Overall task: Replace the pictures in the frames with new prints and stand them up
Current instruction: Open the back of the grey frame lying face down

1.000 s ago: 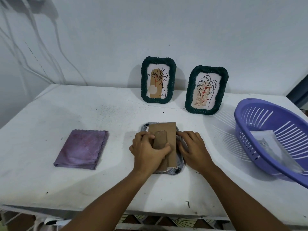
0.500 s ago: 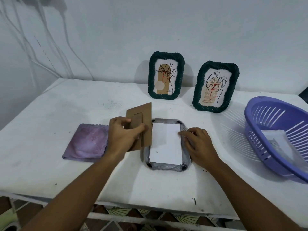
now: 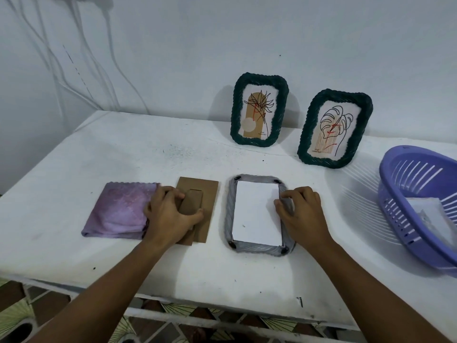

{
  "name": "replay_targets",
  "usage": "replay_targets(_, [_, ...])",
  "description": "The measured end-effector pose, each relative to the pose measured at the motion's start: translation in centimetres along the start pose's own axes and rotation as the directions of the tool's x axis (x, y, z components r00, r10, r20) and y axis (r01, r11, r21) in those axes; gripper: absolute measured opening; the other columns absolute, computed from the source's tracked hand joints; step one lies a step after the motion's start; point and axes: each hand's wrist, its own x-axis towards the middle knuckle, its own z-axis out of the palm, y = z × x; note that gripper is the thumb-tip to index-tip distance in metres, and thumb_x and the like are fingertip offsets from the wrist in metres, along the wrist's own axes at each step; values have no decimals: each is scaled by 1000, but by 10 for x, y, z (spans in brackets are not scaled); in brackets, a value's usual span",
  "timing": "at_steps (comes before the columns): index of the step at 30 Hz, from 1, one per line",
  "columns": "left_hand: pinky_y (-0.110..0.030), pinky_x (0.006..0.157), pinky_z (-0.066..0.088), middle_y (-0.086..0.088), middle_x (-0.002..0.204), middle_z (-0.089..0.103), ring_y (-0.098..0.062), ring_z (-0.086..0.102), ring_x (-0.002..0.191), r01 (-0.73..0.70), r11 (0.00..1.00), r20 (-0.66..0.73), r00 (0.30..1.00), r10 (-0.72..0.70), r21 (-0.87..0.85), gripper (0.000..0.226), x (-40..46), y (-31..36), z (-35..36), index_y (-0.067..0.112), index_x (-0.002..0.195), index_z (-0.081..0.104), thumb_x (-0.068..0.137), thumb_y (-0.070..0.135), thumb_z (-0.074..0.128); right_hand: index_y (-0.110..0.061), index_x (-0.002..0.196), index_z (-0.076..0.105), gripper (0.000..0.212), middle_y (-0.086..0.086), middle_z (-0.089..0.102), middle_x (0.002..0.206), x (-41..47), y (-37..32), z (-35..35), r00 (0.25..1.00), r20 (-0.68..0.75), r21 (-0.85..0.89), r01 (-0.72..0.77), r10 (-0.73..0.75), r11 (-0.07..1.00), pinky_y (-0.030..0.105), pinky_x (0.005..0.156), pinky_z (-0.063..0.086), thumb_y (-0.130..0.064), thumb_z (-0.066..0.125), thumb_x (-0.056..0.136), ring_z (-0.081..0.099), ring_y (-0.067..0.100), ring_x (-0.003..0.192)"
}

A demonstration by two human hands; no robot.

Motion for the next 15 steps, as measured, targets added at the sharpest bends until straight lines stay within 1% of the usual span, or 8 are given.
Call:
replay_targets(3, [-49,106,28,6,114,44,-21,42,116,-17,1000,27,1000,17,21,52,1,-2,3,24,90,54,52,57,67,-12,108,65,32,7,52,109,1,-5,1,999,-4,-26,-54,54,998,30,87,38,-36,63,87,43,24,106])
replay_targets(6, [-43,108,23,8,115,41,-18,35,117,-26,999,46,999,25,35,54,1,-2,5,23,94,55,55,58,67,-12,108,66,38,7,52,110,1,-8,2,996,-4,-60,-85,85,995,35,89,40,-43,65,85,43,26,106])
replay_targets(8, [-42,106,21,6,115,45,-18,37,117,-44,997,13,999,43,56,55,1,-2,5,21,95,57,59,63,62,-13,110,64,44,7,51,112,2,-10,2,995,5,-82,-97,98,992,35,90,41,-48,64,83,42,25,107])
replay_targets(11, [-47,105,20,0,110,55,-23,46,115,-74,987,-130,987,93,144,57,1,-3,6,17,96,60,66,64,47,-14,113,62,51,6,48,116,2,-15,3,993,16,-110,-116,119,987,35,92,39,-54,63,82,40,24,111])
replay_targets(12, [-50,106,20,-1,109,57,-24,47,114,-71,985,-152,984,95,157,57,1,-3,6,18,97,60,66,64,45,-15,114,61,52,6,48,117,2,-16,3,992,16,-109,-119,122,987,35,93,39,-55,63,81,40,24,111])
replay_targets(15, [-54,106,26,-3,113,59,-27,49,115,-82,977,-114,988,106,196,63,3,-4,8,16,105,59,68,64,43,-15,113,61,51,6,47,118,1,-17,5,992,7,-89,-123,125,988,35,93,39,-54,64,80,40,24,111])
